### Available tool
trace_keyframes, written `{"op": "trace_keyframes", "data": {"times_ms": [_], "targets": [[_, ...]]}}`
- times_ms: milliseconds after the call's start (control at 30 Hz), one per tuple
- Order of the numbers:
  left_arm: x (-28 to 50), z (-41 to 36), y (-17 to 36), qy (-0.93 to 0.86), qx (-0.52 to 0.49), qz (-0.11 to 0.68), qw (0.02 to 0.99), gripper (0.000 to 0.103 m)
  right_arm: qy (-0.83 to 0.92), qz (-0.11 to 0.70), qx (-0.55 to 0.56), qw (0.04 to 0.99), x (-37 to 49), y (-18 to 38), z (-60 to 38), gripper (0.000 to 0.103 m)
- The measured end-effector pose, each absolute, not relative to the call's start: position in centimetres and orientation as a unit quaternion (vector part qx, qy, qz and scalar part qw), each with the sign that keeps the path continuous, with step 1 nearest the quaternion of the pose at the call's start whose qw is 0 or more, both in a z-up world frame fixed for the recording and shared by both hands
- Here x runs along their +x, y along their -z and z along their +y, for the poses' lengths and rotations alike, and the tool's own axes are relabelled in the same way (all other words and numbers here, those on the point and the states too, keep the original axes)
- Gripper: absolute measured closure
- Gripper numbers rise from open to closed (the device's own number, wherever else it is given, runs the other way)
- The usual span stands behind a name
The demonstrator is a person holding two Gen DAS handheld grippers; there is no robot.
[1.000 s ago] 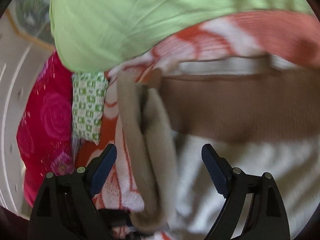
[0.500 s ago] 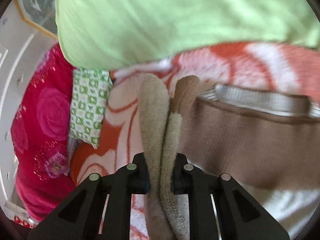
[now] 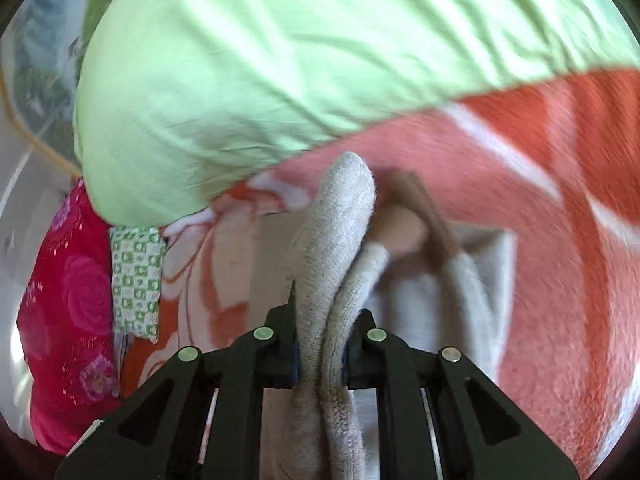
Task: Fold small clothes
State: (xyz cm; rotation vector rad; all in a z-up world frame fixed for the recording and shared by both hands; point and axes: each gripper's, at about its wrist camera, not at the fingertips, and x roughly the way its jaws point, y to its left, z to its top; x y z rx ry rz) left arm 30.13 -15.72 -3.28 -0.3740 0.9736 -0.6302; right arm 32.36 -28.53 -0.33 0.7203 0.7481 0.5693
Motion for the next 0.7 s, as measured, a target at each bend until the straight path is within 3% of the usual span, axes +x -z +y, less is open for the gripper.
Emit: {"op": "trace_keyframes", "data": {"times_ms": [400, 467, 567, 700], "targets": [[34.2, -18.5, 5.9, 0.295, -0.177, 0.489, 0.802, 0.094, -0.245, 0.362, 0.327, 0.838, 33.5, 3.2, -29.4, 0.087], [34.8, -18.5, 6.4, 0.293, -0.177, 0.495, 0.799, 0.092, -0.227, 0.369, 0.328, 0.839, 33.2, 3.9, -29.6, 0.076], [35.1, -18.8, 6.7, 0.297, -0.181, 0.497, 0.795, 0.082, -0.211, 0.368, 0.34, 0.839, 32.2, 4.3, -30.4, 0.067], [34.3, -18.7, 6.7, 0.313, -0.204, 0.503, 0.779, 0.066, -0.185, 0.357, 0.359, 0.842, 29.6, 4.4, -32.1, 0.063]]}}
